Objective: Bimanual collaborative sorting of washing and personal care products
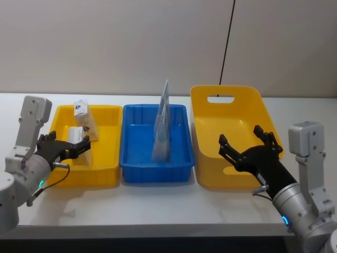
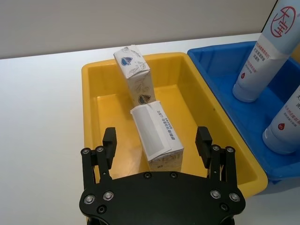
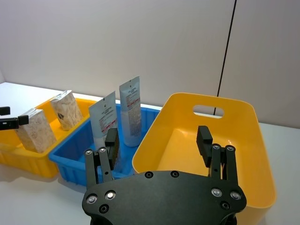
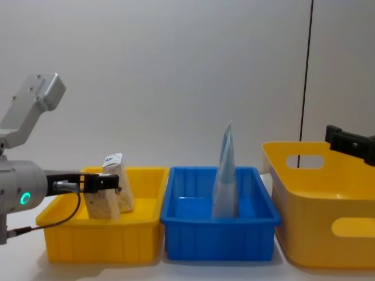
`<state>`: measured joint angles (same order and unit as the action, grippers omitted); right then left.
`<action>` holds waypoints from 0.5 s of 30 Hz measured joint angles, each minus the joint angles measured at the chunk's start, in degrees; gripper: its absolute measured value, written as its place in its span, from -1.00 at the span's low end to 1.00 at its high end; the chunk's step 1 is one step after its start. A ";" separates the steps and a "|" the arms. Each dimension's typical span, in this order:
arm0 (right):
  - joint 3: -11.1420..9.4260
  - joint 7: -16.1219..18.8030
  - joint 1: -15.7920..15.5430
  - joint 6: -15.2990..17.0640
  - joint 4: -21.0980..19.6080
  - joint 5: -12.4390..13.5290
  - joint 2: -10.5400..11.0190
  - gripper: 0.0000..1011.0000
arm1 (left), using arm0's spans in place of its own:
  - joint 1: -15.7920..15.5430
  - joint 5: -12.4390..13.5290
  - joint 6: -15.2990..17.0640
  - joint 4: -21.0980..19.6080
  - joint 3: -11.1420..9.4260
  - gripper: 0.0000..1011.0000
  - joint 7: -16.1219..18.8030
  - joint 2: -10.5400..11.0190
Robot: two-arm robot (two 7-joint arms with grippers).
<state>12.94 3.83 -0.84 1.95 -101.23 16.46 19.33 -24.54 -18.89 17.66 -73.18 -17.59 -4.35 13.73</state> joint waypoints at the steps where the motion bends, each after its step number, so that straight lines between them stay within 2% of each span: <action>1: 0.00 0.00 0.00 0.00 0.00 0.00 0.00 0.98 | -0.08 0.00 0.05 0.15 0.00 0.98 -0.04 -0.09; 15: 0.00 0.00 0.00 0.00 0.00 0.00 0.00 0.98 | -1.38 0.84 0.61 2.64 -0.50 0.98 -0.55 -1.44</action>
<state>12.94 3.83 -0.84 1.95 -101.23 16.46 19.34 -25.92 -18.05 18.26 -70.54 -18.09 -4.91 12.29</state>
